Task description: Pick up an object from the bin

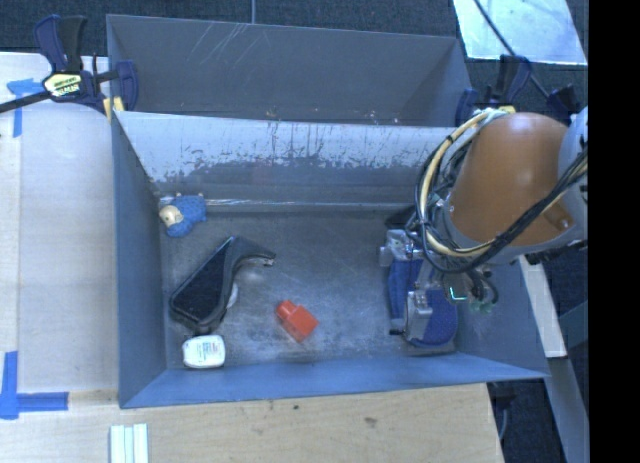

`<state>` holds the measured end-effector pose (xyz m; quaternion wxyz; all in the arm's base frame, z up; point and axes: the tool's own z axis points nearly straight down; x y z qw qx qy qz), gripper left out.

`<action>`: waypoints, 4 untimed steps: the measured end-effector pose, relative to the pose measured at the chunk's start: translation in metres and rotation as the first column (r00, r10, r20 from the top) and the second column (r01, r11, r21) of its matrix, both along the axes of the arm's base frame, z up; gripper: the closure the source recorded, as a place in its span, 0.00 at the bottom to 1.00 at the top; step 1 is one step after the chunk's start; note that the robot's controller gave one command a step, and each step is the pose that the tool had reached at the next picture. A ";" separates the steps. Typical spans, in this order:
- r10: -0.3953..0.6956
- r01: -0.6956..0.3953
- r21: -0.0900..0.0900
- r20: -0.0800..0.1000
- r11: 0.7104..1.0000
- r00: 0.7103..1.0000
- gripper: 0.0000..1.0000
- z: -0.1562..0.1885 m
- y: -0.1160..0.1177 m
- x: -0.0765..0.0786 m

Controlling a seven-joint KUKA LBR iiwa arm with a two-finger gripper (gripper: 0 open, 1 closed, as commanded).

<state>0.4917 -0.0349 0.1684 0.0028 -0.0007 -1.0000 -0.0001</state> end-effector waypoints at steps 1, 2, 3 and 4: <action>-0.106 0.106 -0.002 0.011 0.994 0.994 0.00 -0.026 -0.046 0.022; -0.452 0.452 0.001 0.007 0.892 0.892 0.00 -0.077 -0.053 0.043; -0.246 0.245 0.005 0.010 0.969 0.969 0.00 -0.090 -0.100 0.089; -0.244 0.244 0.004 0.015 0.970 0.970 1.00 -0.089 -0.099 0.090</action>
Offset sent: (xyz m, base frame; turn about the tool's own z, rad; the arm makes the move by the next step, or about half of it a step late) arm 0.0211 -0.0436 -0.0249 0.1037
